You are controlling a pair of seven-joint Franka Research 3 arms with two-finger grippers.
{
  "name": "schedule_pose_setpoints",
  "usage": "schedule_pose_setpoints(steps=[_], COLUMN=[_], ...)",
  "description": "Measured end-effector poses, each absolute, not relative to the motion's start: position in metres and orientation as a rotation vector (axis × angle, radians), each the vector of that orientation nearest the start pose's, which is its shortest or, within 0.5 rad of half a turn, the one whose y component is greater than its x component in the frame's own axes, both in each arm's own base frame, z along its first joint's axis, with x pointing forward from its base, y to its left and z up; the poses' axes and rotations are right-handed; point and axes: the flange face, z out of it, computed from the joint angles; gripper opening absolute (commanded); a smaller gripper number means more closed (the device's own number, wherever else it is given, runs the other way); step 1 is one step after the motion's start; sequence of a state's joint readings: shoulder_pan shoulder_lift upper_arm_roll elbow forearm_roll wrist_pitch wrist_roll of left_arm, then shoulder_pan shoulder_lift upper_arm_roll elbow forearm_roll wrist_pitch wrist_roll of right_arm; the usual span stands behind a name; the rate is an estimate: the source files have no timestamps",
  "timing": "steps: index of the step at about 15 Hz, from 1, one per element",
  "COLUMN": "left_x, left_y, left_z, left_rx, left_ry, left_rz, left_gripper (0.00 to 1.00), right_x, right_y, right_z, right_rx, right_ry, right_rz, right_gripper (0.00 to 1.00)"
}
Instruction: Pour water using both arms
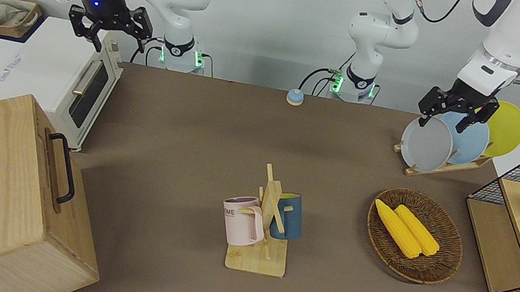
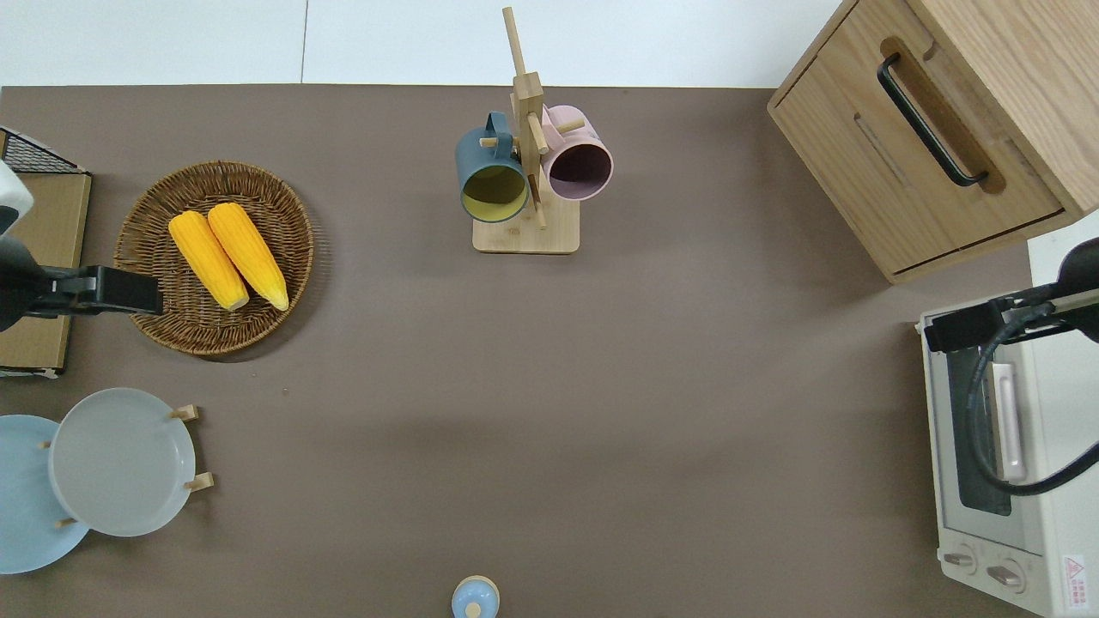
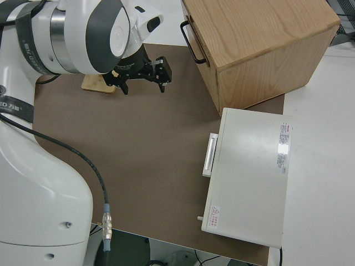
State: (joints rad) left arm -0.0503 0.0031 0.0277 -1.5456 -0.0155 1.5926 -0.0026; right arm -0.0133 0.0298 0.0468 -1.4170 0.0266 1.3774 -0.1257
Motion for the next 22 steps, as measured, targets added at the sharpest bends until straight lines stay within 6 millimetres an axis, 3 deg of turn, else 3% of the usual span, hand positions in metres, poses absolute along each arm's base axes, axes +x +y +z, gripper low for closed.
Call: schedule_pose_setpoints(steps=[4, 7, 14, 18, 22], left_x=[0.557, 0.557, 0.548, 0.538, 0.526], left_y=[-0.011, 0.006, 0.101, 0.159, 0.224], left_z=[0.635, 0.635, 0.633, 0.626, 0.609], left_rx=[-3.158, -3.157, -3.151, -3.147, -3.143], left_ry=[0.027, 0.043, 0.108, 0.180, 0.272], left_rz=[-0.046, -0.043, -0.041, -0.024, -0.008], left_gripper=[1.00, 1.00, 1.00, 1.00, 1.00], right_x=[0.543, 0.542, 0.546, 0.564, 0.589], right_y=[0.025, 0.033, 0.054, 0.077, 0.124], right_z=[0.663, 0.663, 0.661, 0.623, 0.578], right_rx=[-3.087, -3.083, -3.066, -3.036, -3.018], right_ry=[-0.264, -0.285, -0.340, -0.378, -0.435], right_rz=[0.105, 0.104, 0.058, 0.075, 0.057], right_gripper=[0.994, 0.994, 0.994, 0.992, 0.992])
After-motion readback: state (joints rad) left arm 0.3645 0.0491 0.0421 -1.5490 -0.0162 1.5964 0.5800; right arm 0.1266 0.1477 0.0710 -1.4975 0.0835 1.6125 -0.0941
